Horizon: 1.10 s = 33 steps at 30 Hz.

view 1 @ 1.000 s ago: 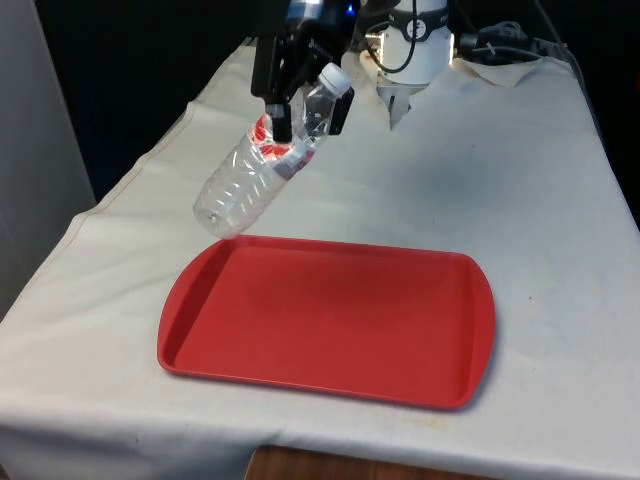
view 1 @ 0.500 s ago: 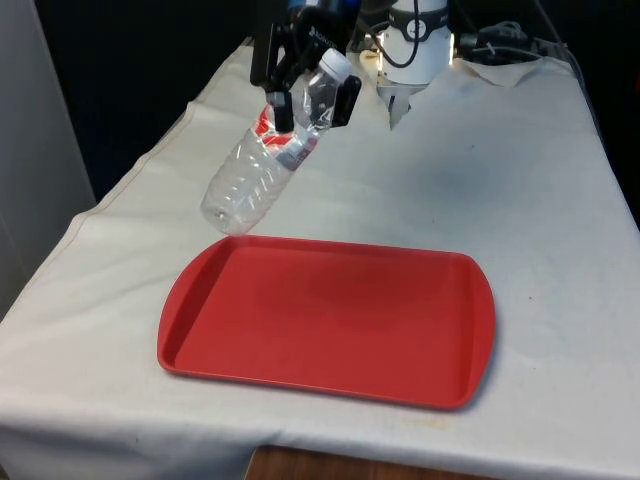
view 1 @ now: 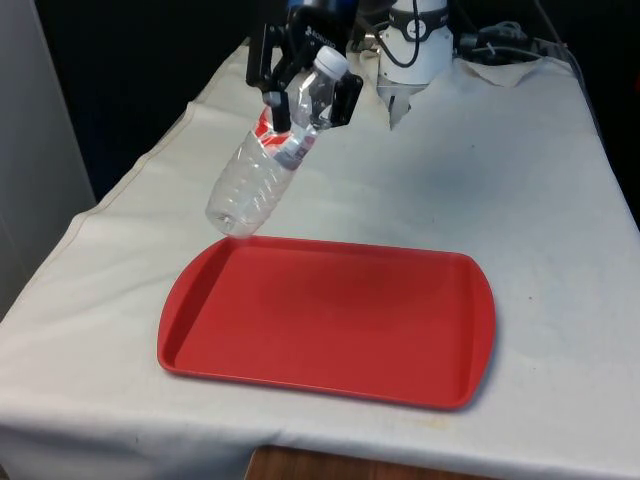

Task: Place the bottle upright on the tray.

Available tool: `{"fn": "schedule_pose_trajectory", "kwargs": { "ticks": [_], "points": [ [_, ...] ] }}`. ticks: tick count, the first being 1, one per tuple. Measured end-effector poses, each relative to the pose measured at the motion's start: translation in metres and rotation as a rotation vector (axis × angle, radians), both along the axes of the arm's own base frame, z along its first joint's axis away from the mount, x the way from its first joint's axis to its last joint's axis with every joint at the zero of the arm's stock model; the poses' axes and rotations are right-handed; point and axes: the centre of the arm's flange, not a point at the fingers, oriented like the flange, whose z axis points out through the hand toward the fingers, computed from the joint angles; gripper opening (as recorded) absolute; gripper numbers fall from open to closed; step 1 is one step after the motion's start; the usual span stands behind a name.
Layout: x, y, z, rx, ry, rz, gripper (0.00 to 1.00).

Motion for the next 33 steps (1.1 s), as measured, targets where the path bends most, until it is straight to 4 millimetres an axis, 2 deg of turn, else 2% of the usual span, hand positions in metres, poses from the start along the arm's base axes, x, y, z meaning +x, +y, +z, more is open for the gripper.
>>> {"fn": "schedule_pose_trajectory", "kwargs": {
  "ticks": [33],
  "points": [
    [0.002,-0.005,-0.011,0.176,-0.027,-0.153,0.13]
  ]
}}
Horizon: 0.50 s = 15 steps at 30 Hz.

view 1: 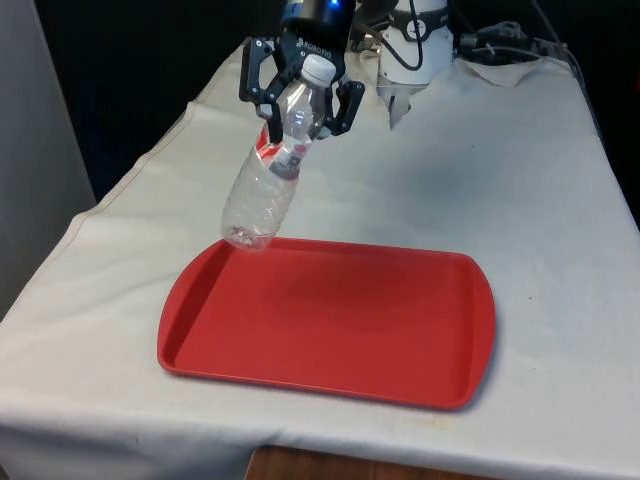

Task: Place the bottle upright on the tray.

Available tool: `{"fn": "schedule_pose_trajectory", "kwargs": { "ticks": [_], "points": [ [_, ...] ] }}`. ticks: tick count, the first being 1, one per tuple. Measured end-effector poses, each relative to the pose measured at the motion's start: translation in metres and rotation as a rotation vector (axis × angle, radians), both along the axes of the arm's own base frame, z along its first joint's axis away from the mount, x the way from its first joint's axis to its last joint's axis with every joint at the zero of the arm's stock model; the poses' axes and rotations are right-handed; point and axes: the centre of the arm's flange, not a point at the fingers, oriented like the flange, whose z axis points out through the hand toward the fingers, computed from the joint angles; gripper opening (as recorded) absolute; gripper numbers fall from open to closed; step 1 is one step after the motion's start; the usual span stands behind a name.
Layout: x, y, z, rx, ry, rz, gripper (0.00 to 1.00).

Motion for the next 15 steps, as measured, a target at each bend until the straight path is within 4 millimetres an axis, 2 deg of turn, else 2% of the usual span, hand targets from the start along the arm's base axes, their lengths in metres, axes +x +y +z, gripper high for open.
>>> {"fn": "schedule_pose_trajectory", "kwargs": {
  "ticks": [15],
  "points": [
    [0.0007,-0.0025,-0.0015,0.084,-0.013,-0.081,0.13]
  ]
}}
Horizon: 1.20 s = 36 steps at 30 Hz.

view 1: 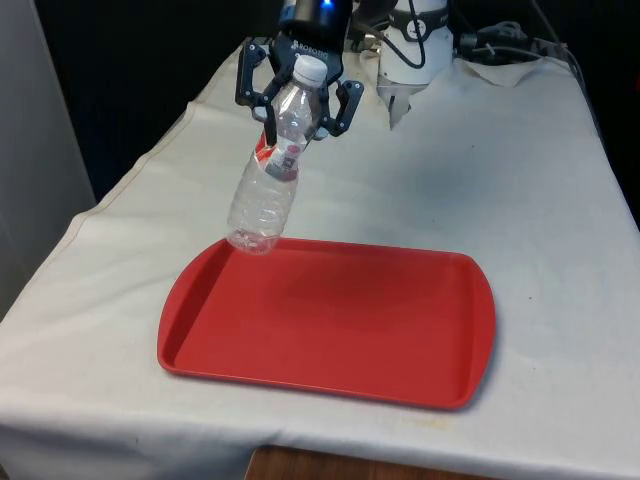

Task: Place the bottle upright on the tray.

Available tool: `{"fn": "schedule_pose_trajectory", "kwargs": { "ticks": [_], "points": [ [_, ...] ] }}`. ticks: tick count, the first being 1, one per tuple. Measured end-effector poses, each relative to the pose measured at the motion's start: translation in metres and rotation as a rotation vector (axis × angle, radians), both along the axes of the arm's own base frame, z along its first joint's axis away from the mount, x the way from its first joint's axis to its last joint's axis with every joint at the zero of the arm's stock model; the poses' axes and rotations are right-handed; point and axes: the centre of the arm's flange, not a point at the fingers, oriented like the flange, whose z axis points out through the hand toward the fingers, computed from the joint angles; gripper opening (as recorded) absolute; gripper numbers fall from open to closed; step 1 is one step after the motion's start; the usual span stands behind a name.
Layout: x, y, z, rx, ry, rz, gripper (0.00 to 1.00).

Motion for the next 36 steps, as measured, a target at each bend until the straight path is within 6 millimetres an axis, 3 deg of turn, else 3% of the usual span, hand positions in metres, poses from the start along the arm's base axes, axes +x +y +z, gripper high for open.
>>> {"fn": "schedule_pose_trajectory", "kwargs": {
  "ticks": [36],
  "points": [
    [0.0063,-0.0035,-0.0084,0.173,-0.027,-0.168,0.13]
  ]
}}
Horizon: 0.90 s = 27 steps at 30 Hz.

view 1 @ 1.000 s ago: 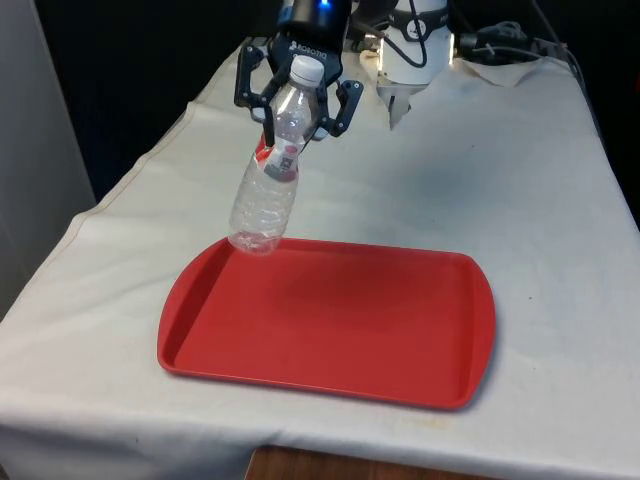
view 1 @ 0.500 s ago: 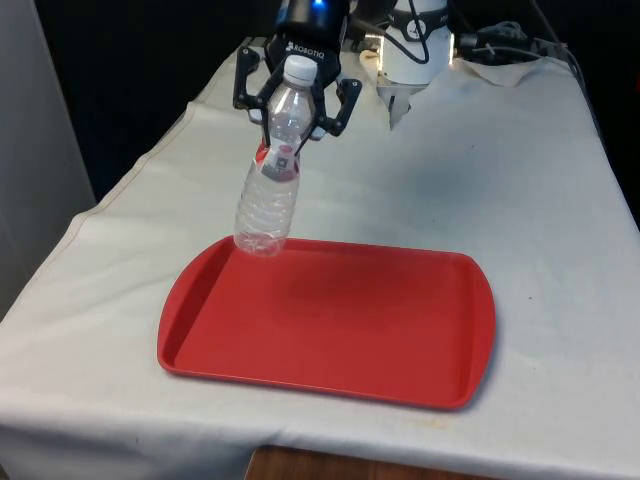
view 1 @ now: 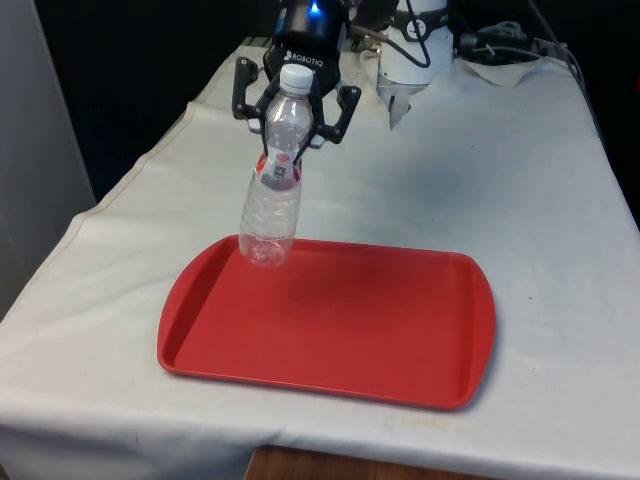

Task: Place the bottle upright on the tray.

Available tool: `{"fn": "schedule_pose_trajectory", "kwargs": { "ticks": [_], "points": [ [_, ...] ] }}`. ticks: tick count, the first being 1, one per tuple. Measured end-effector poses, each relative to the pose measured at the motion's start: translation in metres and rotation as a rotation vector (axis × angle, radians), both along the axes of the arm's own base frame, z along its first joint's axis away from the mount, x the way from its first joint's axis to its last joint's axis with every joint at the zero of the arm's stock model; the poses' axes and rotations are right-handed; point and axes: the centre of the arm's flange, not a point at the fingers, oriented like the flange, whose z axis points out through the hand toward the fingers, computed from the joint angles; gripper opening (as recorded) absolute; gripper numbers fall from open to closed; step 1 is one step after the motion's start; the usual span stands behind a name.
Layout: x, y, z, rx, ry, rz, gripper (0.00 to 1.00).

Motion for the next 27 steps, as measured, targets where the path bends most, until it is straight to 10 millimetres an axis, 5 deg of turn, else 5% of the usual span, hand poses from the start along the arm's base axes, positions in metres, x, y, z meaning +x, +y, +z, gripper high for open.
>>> {"fn": "schedule_pose_trajectory", "kwargs": {
  "ticks": [27],
  "points": [
    [0.01,-0.003,-0.028,0.089,-0.005,-0.071,0.13]
  ]
}}
